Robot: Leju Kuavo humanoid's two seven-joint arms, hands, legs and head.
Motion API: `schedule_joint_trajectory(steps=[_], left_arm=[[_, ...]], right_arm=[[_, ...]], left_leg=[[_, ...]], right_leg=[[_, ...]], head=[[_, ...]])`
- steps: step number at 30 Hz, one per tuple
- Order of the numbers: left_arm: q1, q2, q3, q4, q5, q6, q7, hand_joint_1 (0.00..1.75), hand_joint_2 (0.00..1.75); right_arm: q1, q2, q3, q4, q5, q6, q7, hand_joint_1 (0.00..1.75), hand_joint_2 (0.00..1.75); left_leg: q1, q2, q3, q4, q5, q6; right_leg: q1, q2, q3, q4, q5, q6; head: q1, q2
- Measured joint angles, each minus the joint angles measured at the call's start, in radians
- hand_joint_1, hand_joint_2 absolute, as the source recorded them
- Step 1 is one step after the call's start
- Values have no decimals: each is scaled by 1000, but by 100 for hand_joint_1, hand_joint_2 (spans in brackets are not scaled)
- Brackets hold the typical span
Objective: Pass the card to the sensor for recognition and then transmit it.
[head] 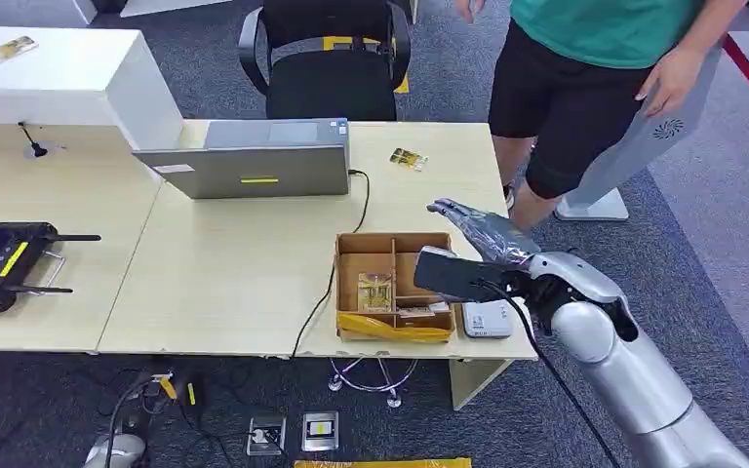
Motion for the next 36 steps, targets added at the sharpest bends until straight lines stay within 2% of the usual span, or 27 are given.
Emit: schedule_joint_trajectory(steps=[4, 6, 8, 9, 11, 16, 21, 25, 28, 29, 36], left_arm=[[1, 11, -3, 0, -36, 6, -35, 0, 0], [22, 45, -16, -17, -90, -51, -71, 0, 0], [81, 105, -32, -88, -103, -121, -42, 0, 0], [118, 136, -33, -144, -108, -158, -4, 0, 0], [160, 176, -33, -224, -117, -181, 28, 0, 0], [203, 221, -36, -301, -128, -177, 11, 0, 0], [257, 237, -40, -356, -124, -167, 8, 0, 0], [374, 252, -64, -438, -90, -167, -5, 0, 0], [363, 250, -84, -382, -88, -158, -104, 0, 0], [354, 249, -90, -358, -88, -157, -121, 0, 0], [306, 208, -113, -187, -59, -138, -133, 0, 0]], right_arm=[[7, -7, -6, -7, -3, 6, 14, 0, 175], [28, -22, -20, -26, -17, 7, 42, 0, 175], [56, -41, -40, -50, -31, 12, 56, 0, 175], [68, -53, -53, -62, -35, 19, 57, 0, 175], [78, -62, -64, -75, -37, 22, 56, 0, 175], [80, -66, -70, -83, -23, 21, 45, 0, 175], [83, -68, -80, -84, -14, 22, 42, 0, 175], [119, -79, -113, -108, -16, 29, 48, 0, 175], [137, -92, -135, -123, -19, 34, 48, 0, 175], [138, -92, -137, -127, -19, 34, 48, 0, 175], [154, -94, -147, -143, -16, 31, 55, 0, 175]], left_leg=[[0, 0, 0, 0, 0, 0], [0, 0, 1, 0, 0, 0], [1, 5, 3, 0, -1, -1], [1, 8, 3, 0, -1, -1], [1, 9, 2, 0, -1, -1], [1, 3, 3, -1, -1, -1], [0, 5, 3, -1, 0, -1], [0, 6, 4, 0, -2, -2], [0, 1, 2, 0, -1, -2], [0, 1, 2, 0, -1, -2], [0, 3, 3, 0, -1, -2]], right_leg=[[0, 0, 0, 0, 0, 0], [1, 0, 2, 0, 0, 0], [1, 5, 1, 0, 0, 0], [1, 8, 0, 0, 0, 0], [1, 9, -2, 0, 0, 0], [1, 2, 2, 1, 0, -1], [0, 4, 2, 0, 0, -1], [0, 7, 1, 0, 0, -1], [0, 0, 1, -1, 0, -1], [0, 0, 2, -1, 0, -1], [0, 1, 2, 0, 0, -1]], head=[[0, 0], [0, 0], [0, 0], [-1, 0], [-1, 0], [0, 0], [0, 0], [0, 0], [0, 0], [0, 0], [0, 0]])
